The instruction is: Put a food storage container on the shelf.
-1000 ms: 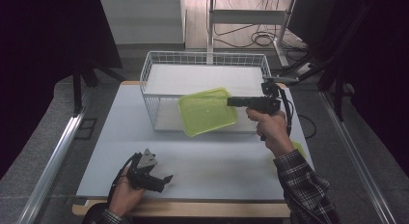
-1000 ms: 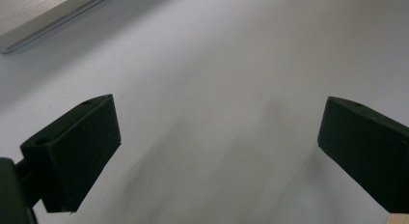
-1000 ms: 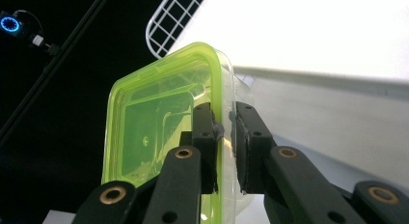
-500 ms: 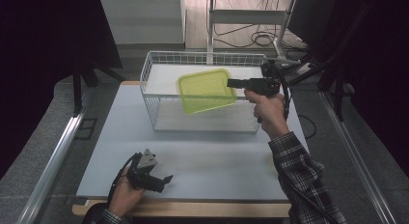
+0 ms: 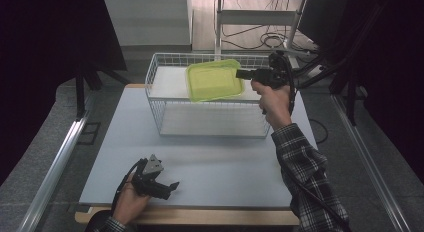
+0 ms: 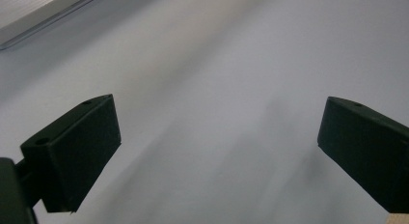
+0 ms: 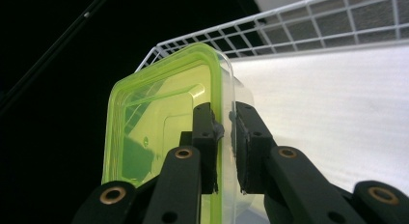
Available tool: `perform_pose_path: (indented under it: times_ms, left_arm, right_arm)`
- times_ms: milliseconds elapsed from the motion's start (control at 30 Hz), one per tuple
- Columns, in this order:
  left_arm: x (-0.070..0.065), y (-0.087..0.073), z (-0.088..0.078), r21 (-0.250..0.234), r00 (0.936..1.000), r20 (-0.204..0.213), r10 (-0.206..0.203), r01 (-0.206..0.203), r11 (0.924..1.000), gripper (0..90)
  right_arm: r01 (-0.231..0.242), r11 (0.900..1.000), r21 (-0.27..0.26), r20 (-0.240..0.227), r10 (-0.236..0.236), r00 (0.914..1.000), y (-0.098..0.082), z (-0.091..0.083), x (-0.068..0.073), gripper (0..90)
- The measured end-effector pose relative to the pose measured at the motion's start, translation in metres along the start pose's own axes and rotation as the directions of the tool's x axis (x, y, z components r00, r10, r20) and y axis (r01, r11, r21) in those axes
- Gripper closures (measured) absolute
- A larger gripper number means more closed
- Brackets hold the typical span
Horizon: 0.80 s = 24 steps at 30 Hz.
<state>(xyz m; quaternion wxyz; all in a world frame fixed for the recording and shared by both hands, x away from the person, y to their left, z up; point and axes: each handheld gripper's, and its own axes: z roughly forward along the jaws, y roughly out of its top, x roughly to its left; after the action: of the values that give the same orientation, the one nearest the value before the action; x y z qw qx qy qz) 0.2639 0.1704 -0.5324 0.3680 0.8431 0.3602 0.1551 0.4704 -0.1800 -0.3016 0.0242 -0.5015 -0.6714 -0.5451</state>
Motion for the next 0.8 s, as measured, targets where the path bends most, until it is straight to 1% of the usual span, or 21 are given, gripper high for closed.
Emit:
perform_pose_path:
  times_ms: [33, 67, 133, 233, 333, 367, 433, 500, 633, 700, 800]
  left_arm:
    - [0.0, -0.0001, 0.0001, -0.001, 1.0, 0.001, -0.001, 0.001, 1.0, 1.2]
    - [0.0, -0.0001, 0.0001, -0.001, 1.0, 0.001, 0.0, 0.0, 1.0, 1.2]
    - [0.0, -0.0001, 0.0001, -0.001, 1.0, 0.001, -0.001, 0.001, 1.0, 1.2]
    - [-0.0001, -0.0001, 0.0004, 0.0, 1.0, 0.003, -0.001, 0.001, 1.0, 1.2]
    - [-0.0003, -0.0002, 0.0005, 0.001, 1.0, 0.004, -0.002, 0.002, 1.0, 1.2]
    - [-0.0003, -0.0002, 0.0006, 0.001, 1.0, 0.004, -0.001, 0.001, 1.0, 1.2]
    - [-0.0003, -0.0002, 0.0008, 0.002, 1.0, 0.004, -0.001, 0.001, 1.0, 1.2]
    - [-0.0005, -0.0003, 0.0012, 0.003, 1.0, 0.004, 0.001, -0.001, 1.0, 1.2]
    - [-0.001, -0.0002, 0.0021, 0.01, 1.0, 0.003, 0.006, -0.006, 0.9999, 1.1]
    - [-0.0009, -0.0003, 0.0022, 0.013, 1.0, 0.003, 0.006, -0.006, 0.9999, 1.2]
    - [-0.001, -0.0004, 0.0025, 0.013, 1.0, 0.004, 0.006, -0.006, 0.9999, 1.1]
  right_arm:
    - [0.001, 1.0, -0.008, 0.016, -0.001, 0.9999, 0.003, 0.0024, -0.0008, 79.7]
    - [0.001, 1.0, -0.008, 0.016, -0.001, 0.9999, 0.003, 0.0024, -0.0008, 79.7]
    - [0.003, 1.0, -0.015, 0.039, -0.003, 0.9992, 0.0056, 0.0042, -0.0021, 79.6]
    - [-0.006, 1.0, -0.024, 0.054, 0.007, 0.9985, 0.0078, 0.0074, -0.0049, 79.6]
    - [-0.002, 1.0, -0.027, 0.077, 0.004, 0.997, 0.0082, 0.01, -0.007, 79.6]
    - [-0.008, 1.0, -0.03, 0.079, 0.011, 0.9968, 0.007, 0.0104, -0.0079, 79.3]
    - [-0.005, 0.999, -0.034, 0.082, 0.008, 0.9966, 0.0063, 0.0106, -0.0078, 79.1]
    - [-0.001, 1.0, -0.026, 0.086, 0.003, 0.9962, 0.0045, 0.0104, -0.0072, 78.5]
    - [0.027, 0.999, -0.018, 0.115, -0.025, 0.993, 0.0018, 0.0096, -0.0058, 76.8]
    - [0.032, 0.999, -0.01, 0.137, -0.03, 0.9901, 0.0005, 0.0109, -0.0079, 75.1]
    - [0.026, 1.0, -0.011, 0.141, -0.024, 0.9897, 0.0, 0.0122, -0.0103, 74.8]
